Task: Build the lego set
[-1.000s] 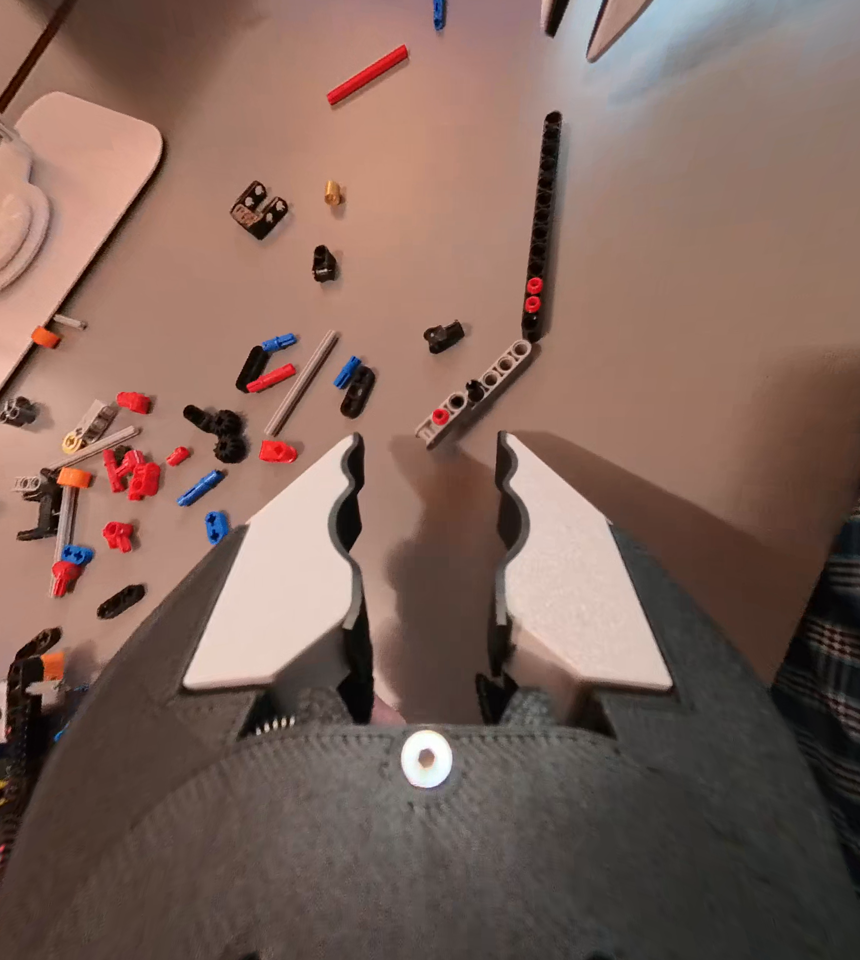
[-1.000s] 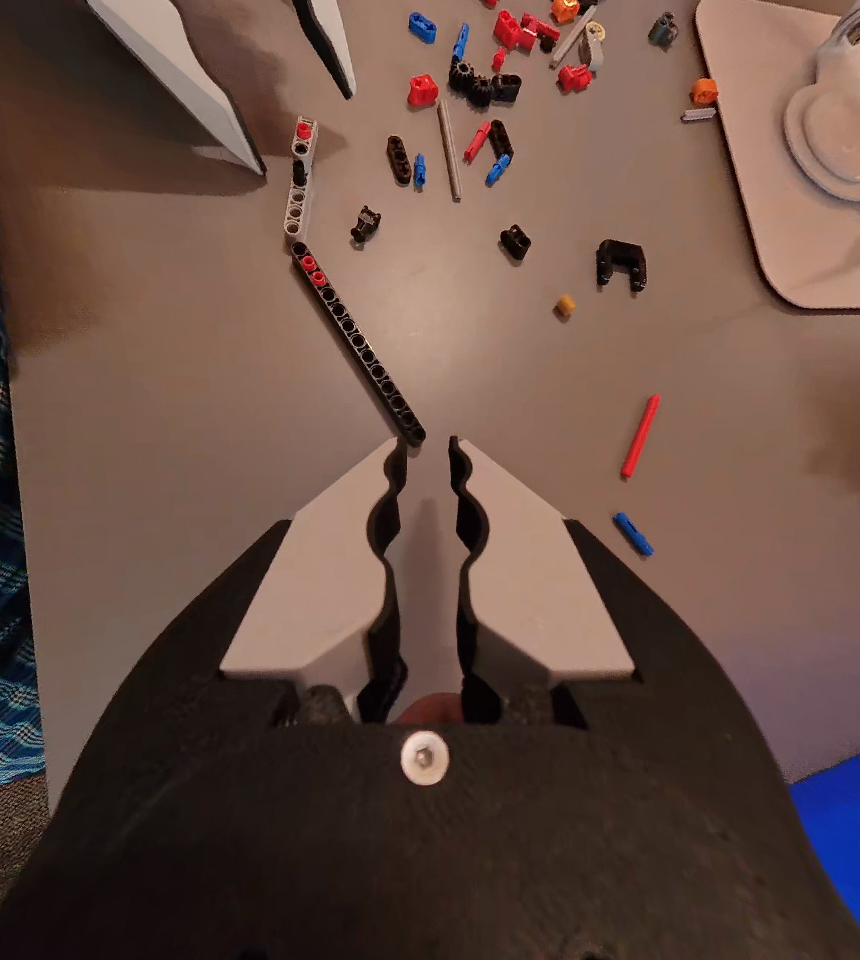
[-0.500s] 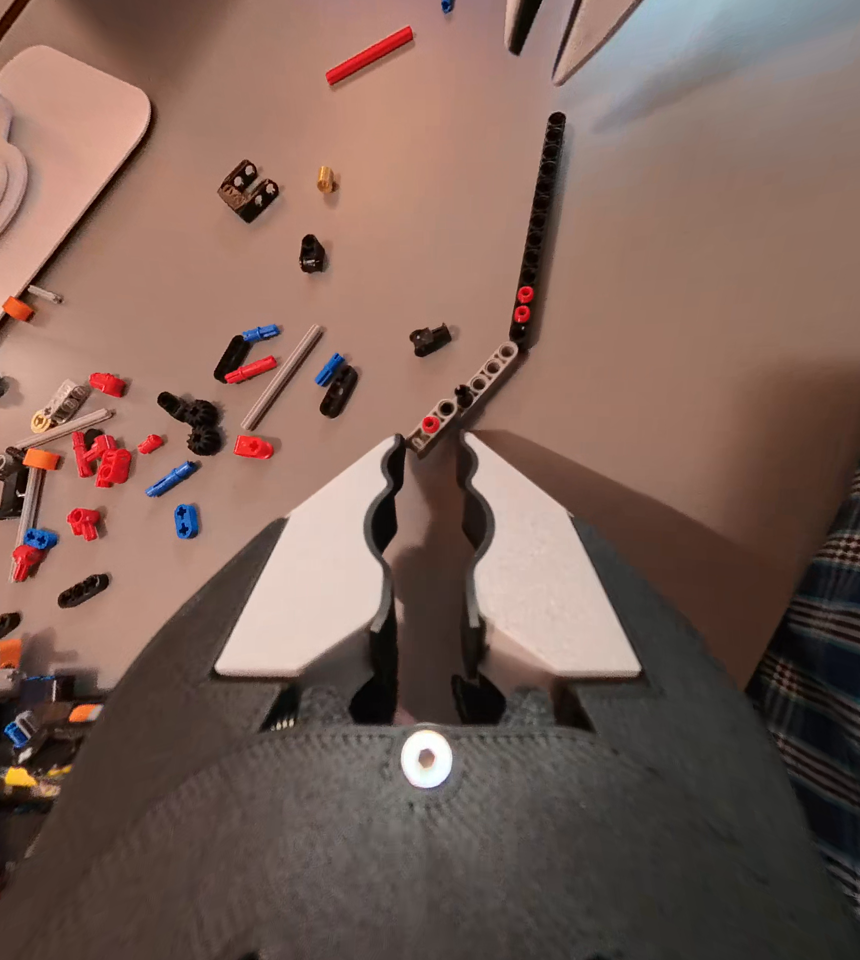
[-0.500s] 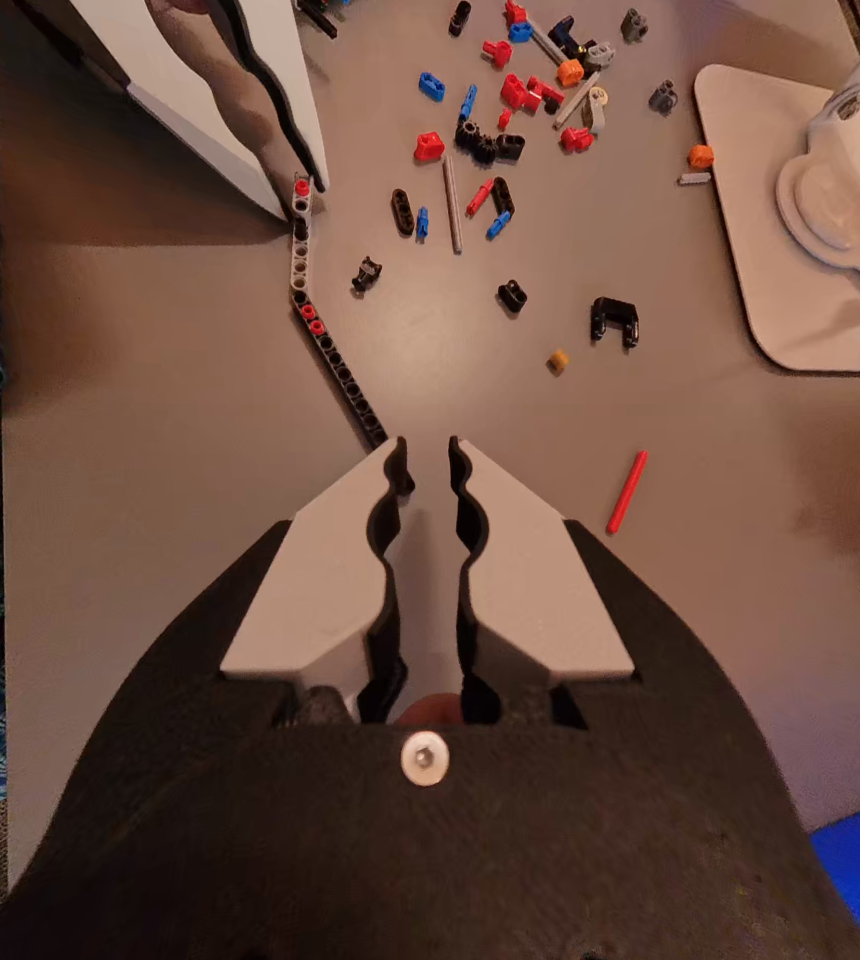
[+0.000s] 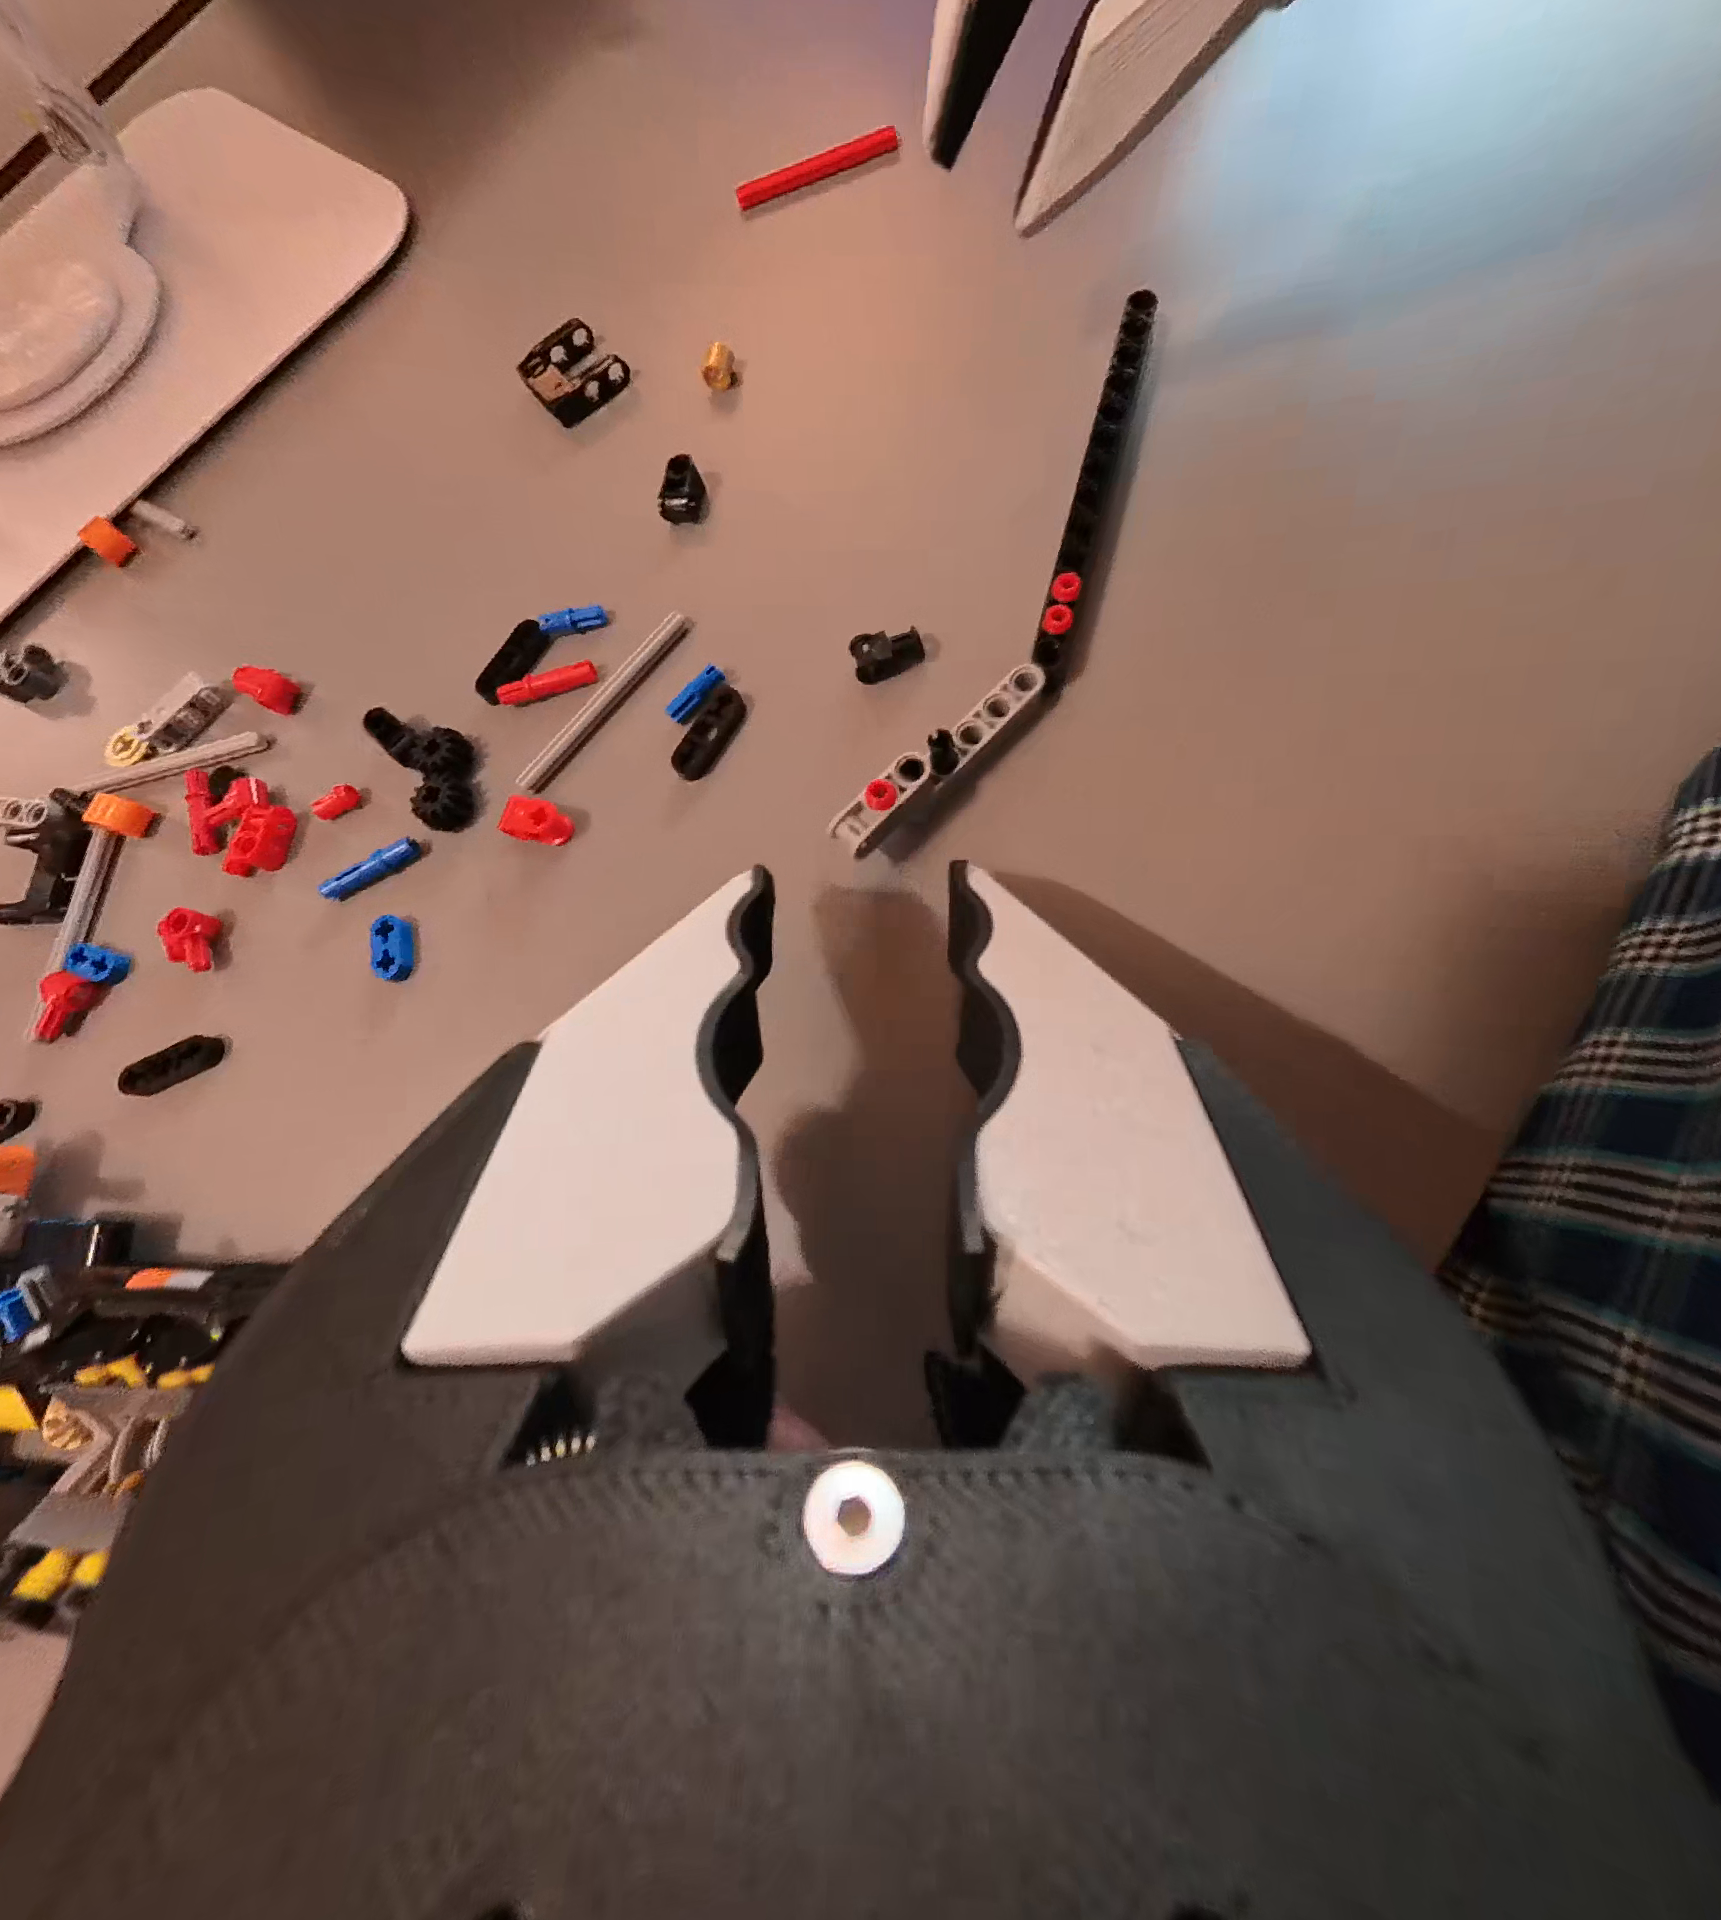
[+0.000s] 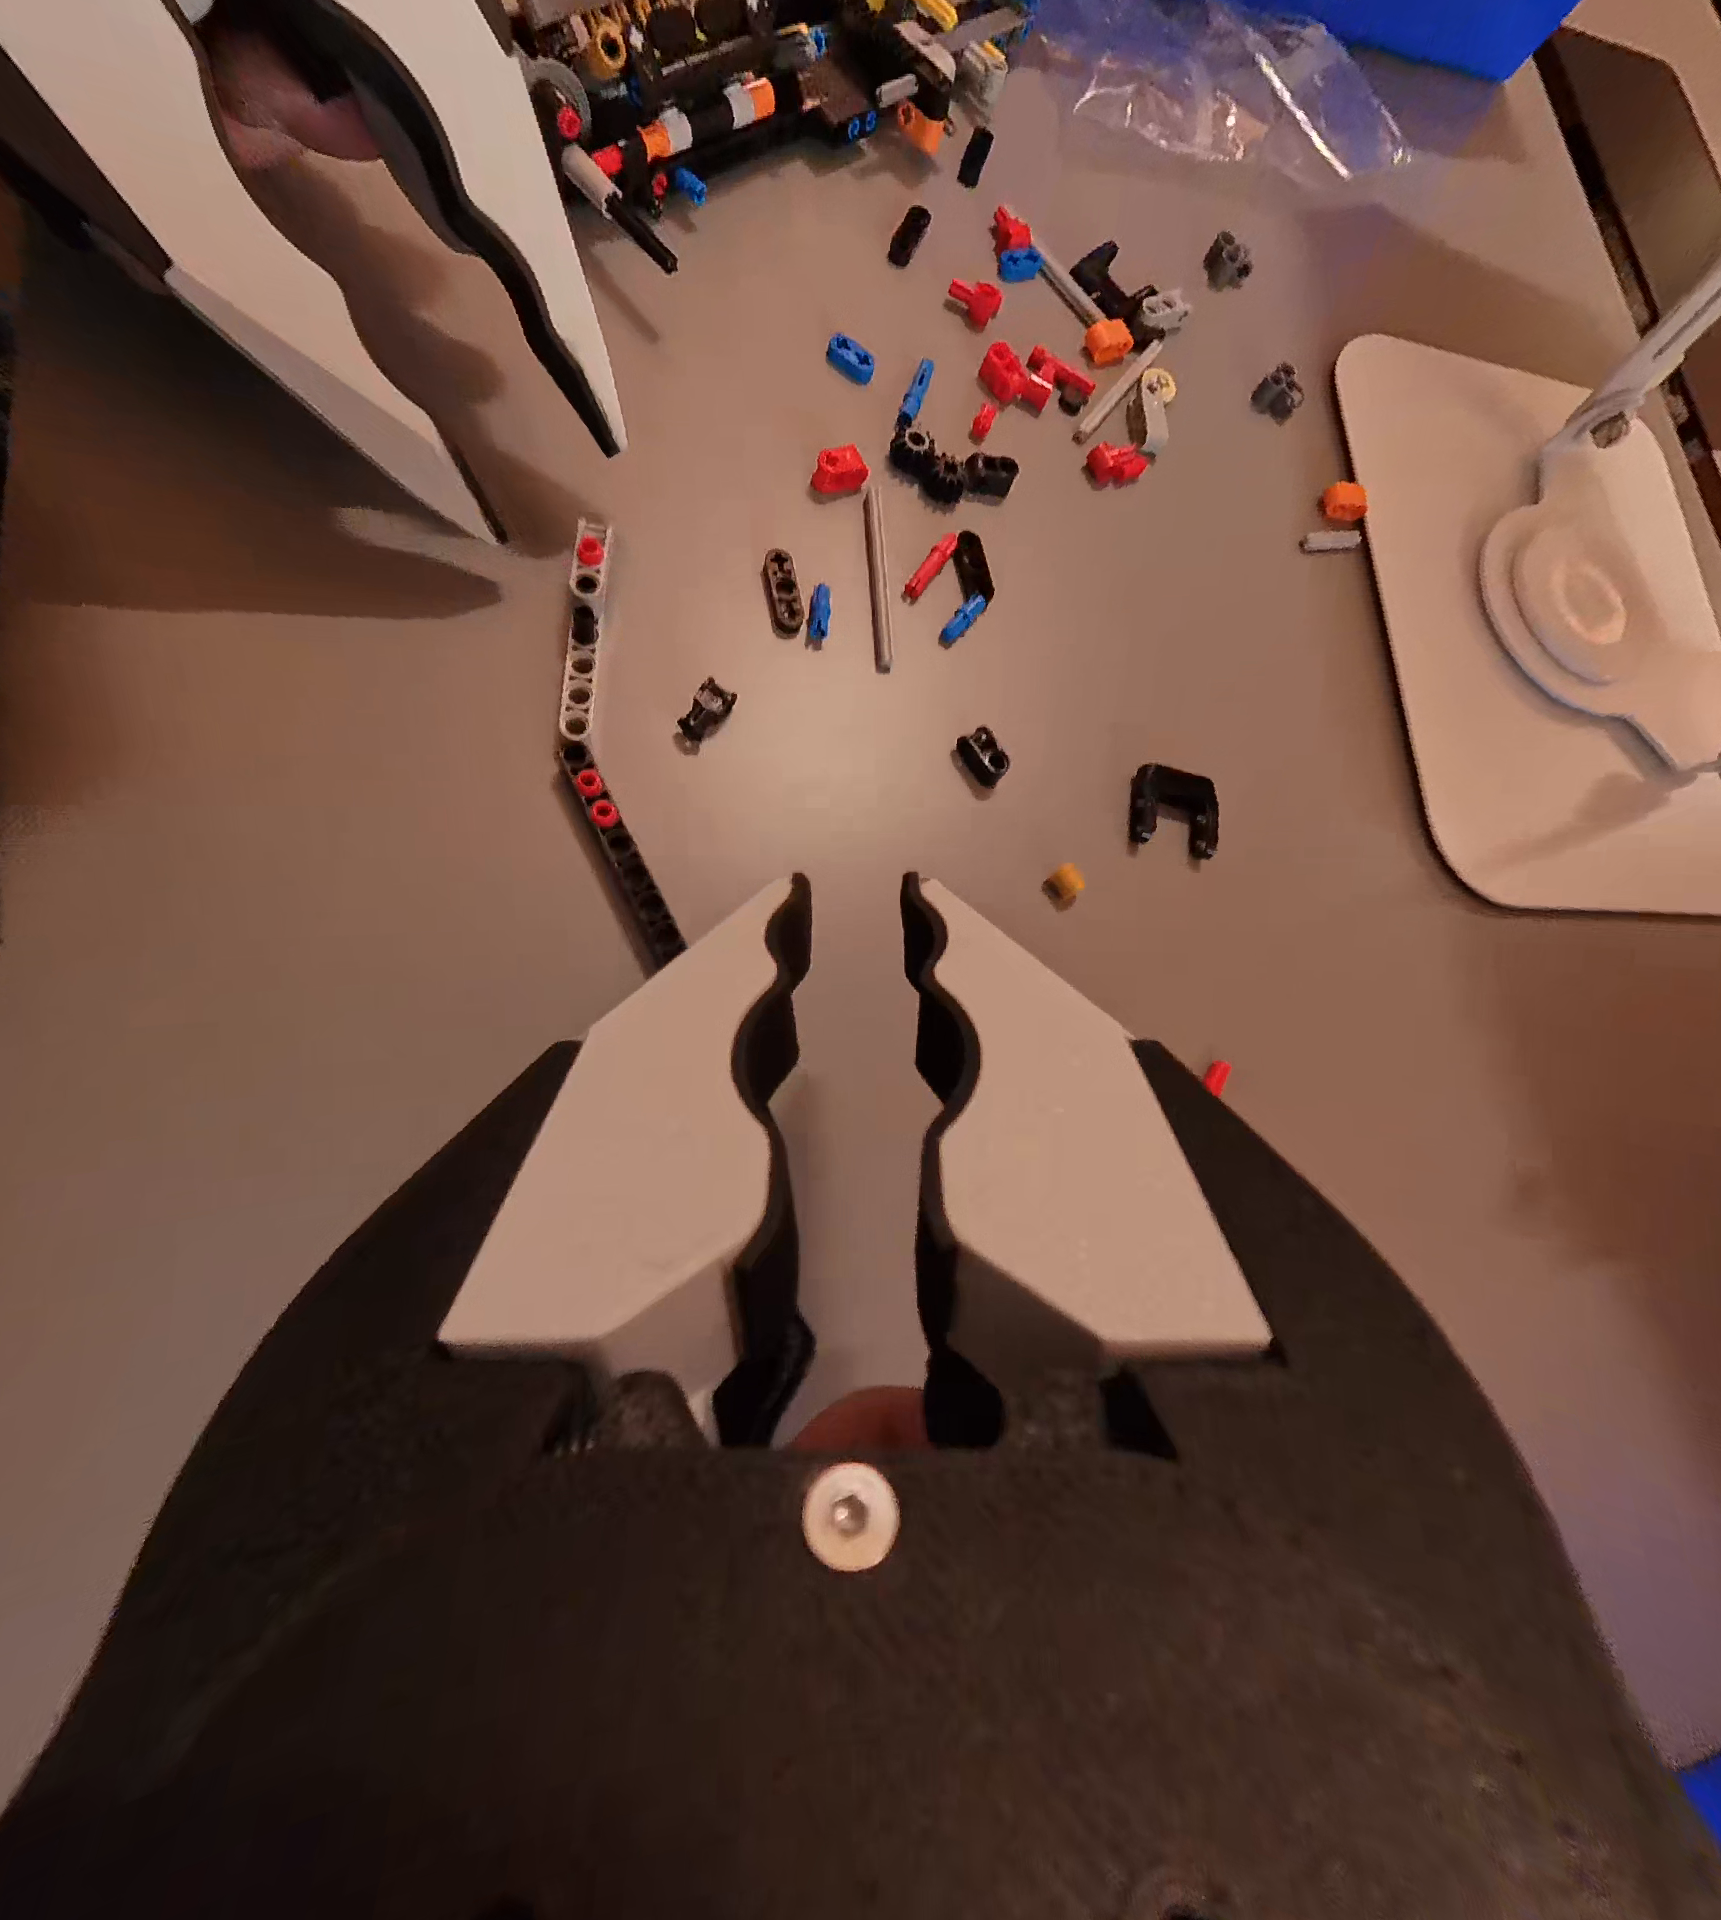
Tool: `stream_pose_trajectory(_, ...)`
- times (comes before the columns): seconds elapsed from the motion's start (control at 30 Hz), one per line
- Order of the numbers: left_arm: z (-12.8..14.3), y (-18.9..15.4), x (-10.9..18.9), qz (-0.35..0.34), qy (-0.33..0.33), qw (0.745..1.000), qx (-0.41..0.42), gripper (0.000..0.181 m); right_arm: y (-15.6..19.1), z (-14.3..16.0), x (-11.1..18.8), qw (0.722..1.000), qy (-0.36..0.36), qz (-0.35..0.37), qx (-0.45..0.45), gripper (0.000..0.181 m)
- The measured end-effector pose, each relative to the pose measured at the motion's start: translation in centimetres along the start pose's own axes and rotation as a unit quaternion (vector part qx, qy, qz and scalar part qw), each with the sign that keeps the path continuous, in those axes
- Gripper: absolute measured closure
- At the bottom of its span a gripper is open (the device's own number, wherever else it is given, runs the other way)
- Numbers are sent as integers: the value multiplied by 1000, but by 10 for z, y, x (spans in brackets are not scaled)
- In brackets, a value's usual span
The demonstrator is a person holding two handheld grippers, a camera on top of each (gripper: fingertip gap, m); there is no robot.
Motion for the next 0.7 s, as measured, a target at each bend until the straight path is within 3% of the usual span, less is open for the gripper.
stream_pose_trajectory(0.03,2,1,1,-3,0,1000,5,149,-1,-3,-2,1000,-1,0,4,166)
stream_pose_trajectory(0.4,11,8,9,-16,-9,999,29,151,-26,-49,-30,999,-21,12,36,165)
stream_pose_trajectory(0.6,11,7,10,-16,-11,1000,23,151,-78,-108,-86,998,-45,-18,51,172)
stream_pose_trajectory(0.7,11,8,10,-13,-14,999,26,151,-100,-129,-122,993,-43,-26,107,178)
Point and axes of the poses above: each gripper's, where its closed fingertips meet, x back along the fingers, z out of its underside, y = z × x across the jaws, the point moved 8 cm from there along x, back along the fingers, and after that the axes turned 10 degrees about y, right-handed, at the moved point
